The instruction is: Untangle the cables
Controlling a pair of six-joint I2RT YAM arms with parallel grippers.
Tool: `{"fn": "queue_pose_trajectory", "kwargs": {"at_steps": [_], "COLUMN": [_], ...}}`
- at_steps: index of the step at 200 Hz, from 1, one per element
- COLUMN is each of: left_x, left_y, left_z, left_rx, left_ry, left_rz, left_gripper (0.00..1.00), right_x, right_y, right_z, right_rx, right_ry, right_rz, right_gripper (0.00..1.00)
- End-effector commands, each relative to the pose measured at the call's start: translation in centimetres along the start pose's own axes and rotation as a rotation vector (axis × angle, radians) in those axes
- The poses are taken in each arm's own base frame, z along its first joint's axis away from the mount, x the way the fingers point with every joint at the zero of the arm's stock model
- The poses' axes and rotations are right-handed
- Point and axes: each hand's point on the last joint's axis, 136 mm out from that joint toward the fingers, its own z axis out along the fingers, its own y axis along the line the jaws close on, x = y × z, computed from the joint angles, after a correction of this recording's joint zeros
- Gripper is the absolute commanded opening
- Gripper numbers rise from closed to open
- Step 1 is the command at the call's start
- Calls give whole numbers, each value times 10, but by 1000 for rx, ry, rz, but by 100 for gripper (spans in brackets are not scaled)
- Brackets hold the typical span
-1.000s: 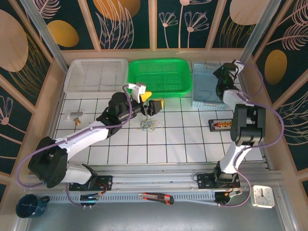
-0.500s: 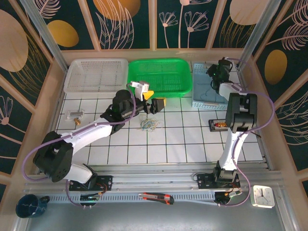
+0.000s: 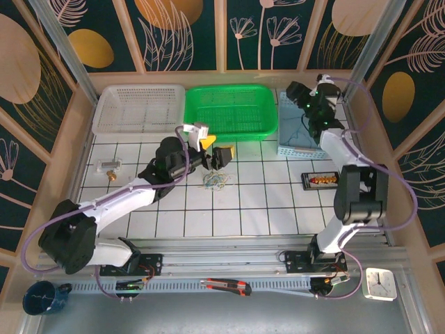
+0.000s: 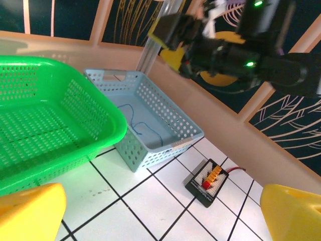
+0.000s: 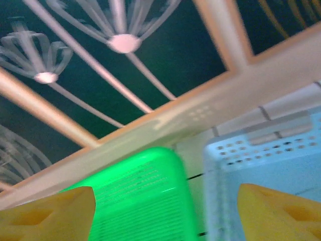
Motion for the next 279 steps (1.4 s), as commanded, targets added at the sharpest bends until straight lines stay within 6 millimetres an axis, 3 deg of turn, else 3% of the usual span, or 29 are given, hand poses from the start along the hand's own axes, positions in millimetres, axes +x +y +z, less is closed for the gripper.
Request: {"fn": "queue_pose_trajectory", "kwargs": {"at_steps": [1,28,52,95,122,150,179,216,249,279], "left_x": [0,12,26,54,63,75,89,106,111,114], "left_y": [4,18,39,69,78,88,94,98,99,103], "left_z": [-11,-23,-36,-61,-71,-70,-64,-48,-33,-27], "left_rx": [-27,-82,-192,-360,-394,-425,-420,-395,-372,-371], "left_ry": [-46,-58,-50,-9,21,118,202,299,339,351], "left_rz": [-35,-90,-142,-237,-280,-278,-277,-278,-281,-282], "left_gripper": [99,99,99,99,99,95,90,77,66,55], "right_x": [33,74,128,239,281,294,292,283,271,277], "right_y": [37,82,108,115,115,108,102,92,101,118], "right_z": [-18,-43,-66,-117,-142,-153,-154,-149,-147,-144], "right_rx": [-86,-185,-250,-285,-268,-233,-218,-175,-200,-263], "right_ry": [61,142,252,458,525,547,532,515,490,533], "right_rz": [-4,-29,-51,-44,-86,-82,-81,-93,-76,-66], "right_gripper": [74,74,73,70,68,67,66,65,64,62]}}
